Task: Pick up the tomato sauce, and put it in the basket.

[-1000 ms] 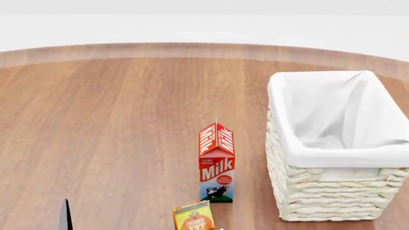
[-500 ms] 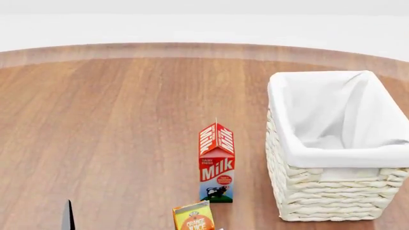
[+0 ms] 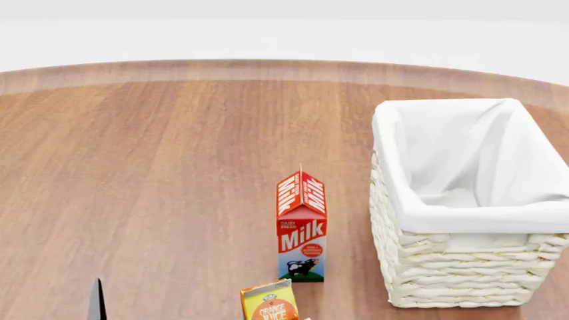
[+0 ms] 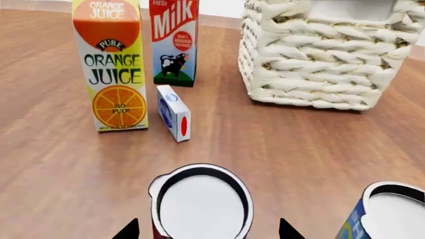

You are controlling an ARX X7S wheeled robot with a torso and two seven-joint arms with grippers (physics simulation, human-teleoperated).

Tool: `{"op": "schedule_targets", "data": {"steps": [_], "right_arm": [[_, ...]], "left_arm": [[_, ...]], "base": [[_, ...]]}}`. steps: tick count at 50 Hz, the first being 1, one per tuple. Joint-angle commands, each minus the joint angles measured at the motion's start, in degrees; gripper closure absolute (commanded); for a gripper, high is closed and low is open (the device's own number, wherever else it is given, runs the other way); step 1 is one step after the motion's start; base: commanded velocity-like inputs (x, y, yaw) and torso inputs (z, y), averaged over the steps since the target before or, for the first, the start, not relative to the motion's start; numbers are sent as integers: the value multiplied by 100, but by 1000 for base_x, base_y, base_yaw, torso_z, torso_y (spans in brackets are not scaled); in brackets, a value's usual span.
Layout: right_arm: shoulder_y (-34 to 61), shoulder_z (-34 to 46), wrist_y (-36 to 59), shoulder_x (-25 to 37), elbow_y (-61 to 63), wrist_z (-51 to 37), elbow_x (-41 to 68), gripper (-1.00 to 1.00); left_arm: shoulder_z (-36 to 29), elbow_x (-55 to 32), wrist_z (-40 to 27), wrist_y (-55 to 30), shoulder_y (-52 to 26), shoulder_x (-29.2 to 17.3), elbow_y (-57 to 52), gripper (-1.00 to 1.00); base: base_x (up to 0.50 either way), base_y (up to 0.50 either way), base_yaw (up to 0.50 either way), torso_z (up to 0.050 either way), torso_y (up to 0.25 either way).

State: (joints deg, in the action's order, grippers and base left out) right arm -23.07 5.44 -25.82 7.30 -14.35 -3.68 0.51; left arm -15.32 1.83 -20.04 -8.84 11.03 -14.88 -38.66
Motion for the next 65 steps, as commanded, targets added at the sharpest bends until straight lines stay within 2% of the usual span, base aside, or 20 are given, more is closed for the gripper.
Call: {"op": "schedule_targets", "data": {"steps": [1,6,7,16,23,24,27,28,30,32,39,45,55,65], "right_arm": [[269,80,239,-7,-363,-20,101,-100],[261,130,239,-1,-296,-61,65,-100],[224,157,189,15,-266,-21,83,100],[176,221,77,58,-225,-83,28,100],[-56,76,3,169,484,-274,30,100],[-260,13,348,249,1244,-273,147,100],[-288,-42,337,290,1538,-282,256,100],[-438,-132,761,384,2377,-327,377,100],[-395,-169,641,411,2479,-319,439,100],[-470,-277,1139,531,3333,-398,552,100],[-134,-540,1507,676,4125,-578,673,100],[410,-802,2304,853,4854,-781,905,100],[1908,-1077,3866,1212,5634,-1138,1329,100],[3137,-883,4029,1193,4516,-1087,1350,100]], "left_arm": [[-25,-55,-47,-1,-32,-47,34,-100],[-34,-73,-67,-3,-36,-69,27,-100],[-34,-89,-68,-3,-37,-70,26,-100],[-55,-117,-105,2,-54,-101,63,-100],[-107,-97,-134,16,-54,-121,85,-100],[-107,-106,-134,17,-56,-126,83,-100],[-92,-141,-141,7,-68,-137,83,-100],[-92,-157,-140,2,-73,-138,80,-100],[-105,-153,-144,7,-75,-148,91,-100],[-104,-163,-153,4,-72,-155,84,-100],[-101,-213,-177,-8,-68,-173,64,-100],[-78,-276,-191,-37,-78,-196,48,-100],[-64,-361,-212,-46,-102,-221,96,-100],[-69,-403,-241,-57,-119,-243,129,-100]], "base": [[0,0,0,0,0],[0,0,0,0,0],[0,0,0,0,0],[0,0,0,0,0],[0,0,0,0,0],[0,0,0,0,0],[0,0,0,0,0],[0,0,0,0,0],[0,0,0,0,0],[0,0,0,0,0],[0,0,0,0,0],[0,0,0,0,0],[0,0,0,0,0],[0,0,0,0,1]]}}
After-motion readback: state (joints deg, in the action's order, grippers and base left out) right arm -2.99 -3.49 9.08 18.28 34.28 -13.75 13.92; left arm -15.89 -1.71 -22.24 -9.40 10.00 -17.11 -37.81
